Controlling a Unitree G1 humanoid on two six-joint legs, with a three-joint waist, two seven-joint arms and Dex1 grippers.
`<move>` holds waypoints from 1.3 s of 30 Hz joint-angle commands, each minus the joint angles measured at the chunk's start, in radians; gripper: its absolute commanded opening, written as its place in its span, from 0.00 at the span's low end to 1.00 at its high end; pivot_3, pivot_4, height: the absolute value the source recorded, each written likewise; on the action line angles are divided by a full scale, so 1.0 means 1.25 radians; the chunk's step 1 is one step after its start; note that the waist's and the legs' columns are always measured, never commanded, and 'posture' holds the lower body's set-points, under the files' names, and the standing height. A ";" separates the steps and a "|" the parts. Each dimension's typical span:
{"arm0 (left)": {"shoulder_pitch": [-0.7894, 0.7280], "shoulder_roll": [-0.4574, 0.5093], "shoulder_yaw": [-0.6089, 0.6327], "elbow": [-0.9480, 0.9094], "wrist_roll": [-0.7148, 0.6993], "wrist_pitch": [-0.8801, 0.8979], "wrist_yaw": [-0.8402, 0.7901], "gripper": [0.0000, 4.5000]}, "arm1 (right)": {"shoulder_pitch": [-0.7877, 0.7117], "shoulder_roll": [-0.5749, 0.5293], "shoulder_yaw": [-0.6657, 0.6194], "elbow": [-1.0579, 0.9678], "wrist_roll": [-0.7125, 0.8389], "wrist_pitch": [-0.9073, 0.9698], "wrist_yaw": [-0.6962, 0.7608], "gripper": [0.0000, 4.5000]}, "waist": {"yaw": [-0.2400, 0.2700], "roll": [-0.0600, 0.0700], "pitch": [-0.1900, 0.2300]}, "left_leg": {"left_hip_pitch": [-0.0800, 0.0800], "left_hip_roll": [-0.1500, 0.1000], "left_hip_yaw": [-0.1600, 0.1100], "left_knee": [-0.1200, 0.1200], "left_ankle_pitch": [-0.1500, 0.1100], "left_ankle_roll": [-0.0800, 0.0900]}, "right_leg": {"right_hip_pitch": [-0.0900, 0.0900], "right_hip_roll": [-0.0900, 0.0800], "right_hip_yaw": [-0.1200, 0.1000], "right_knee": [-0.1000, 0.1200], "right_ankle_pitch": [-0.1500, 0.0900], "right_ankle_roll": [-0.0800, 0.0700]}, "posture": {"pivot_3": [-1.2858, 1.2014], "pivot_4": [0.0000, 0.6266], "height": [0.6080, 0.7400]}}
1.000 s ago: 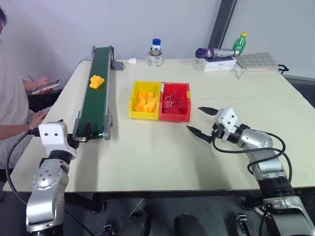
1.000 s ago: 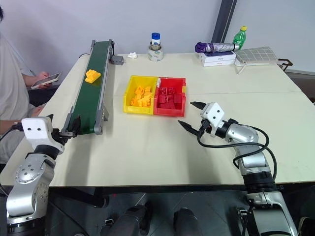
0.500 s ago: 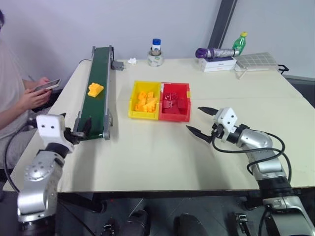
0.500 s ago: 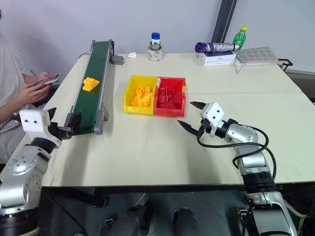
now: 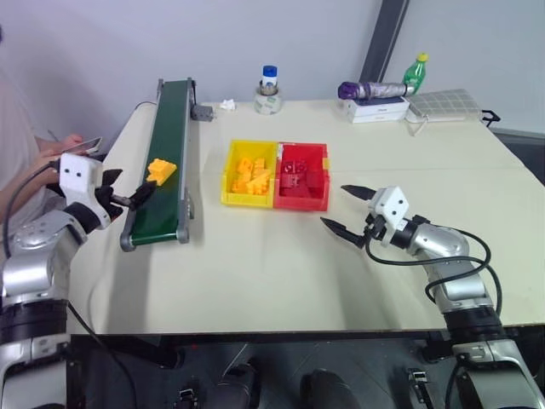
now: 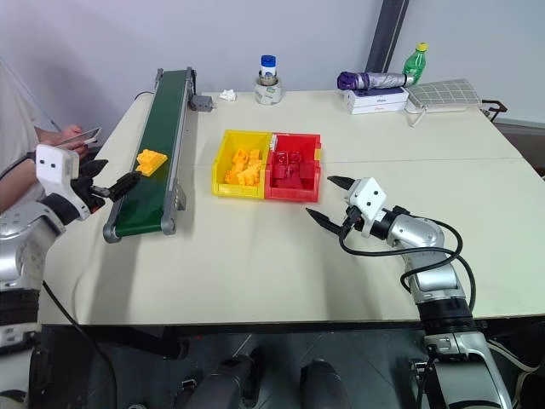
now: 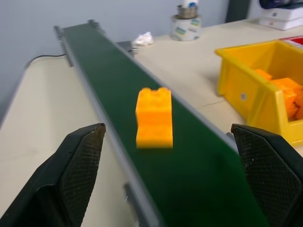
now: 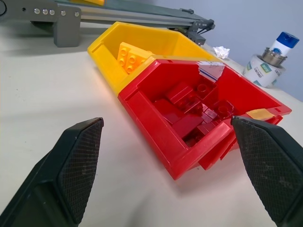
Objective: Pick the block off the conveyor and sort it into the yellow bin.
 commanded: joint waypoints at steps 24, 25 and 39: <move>-0.076 -0.134 -0.043 -0.153 -0.024 0.049 0.109 0.30 | -0.001 -0.003 -0.014 -0.022 0.004 -0.010 -0.009 1.00 | 0.003 0.000 0.000 | 0.000 0.000 0.000 0.001 0.001 0.000 | 0.002 0.000 0.000 0.001 0.001 0.001 | 0.52 0.24 1.00; -0.090 -0.148 -0.052 -0.162 -0.022 0.052 0.120 0.30 | -0.004 -0.002 -0.013 -0.018 0.004 -0.011 -0.009 1.00 | 0.004 0.000 0.000 | 0.000 0.000 0.000 0.001 0.001 0.000 | 0.003 0.000 0.000 0.001 0.001 0.001 | 0.52 0.24 1.00; -0.452 -0.382 -0.148 0.402 0.146 -0.199 0.262 0.30 | 0.005 0.001 -0.017 -0.046 0.002 -0.001 -0.026 1.00 | -0.001 -0.001 0.000 | -0.001 0.000 -0.001 0.008 0.001 0.002 | 0.006 0.001 -0.002 0.002 0.002 0.004 | 0.52 0.24 1.00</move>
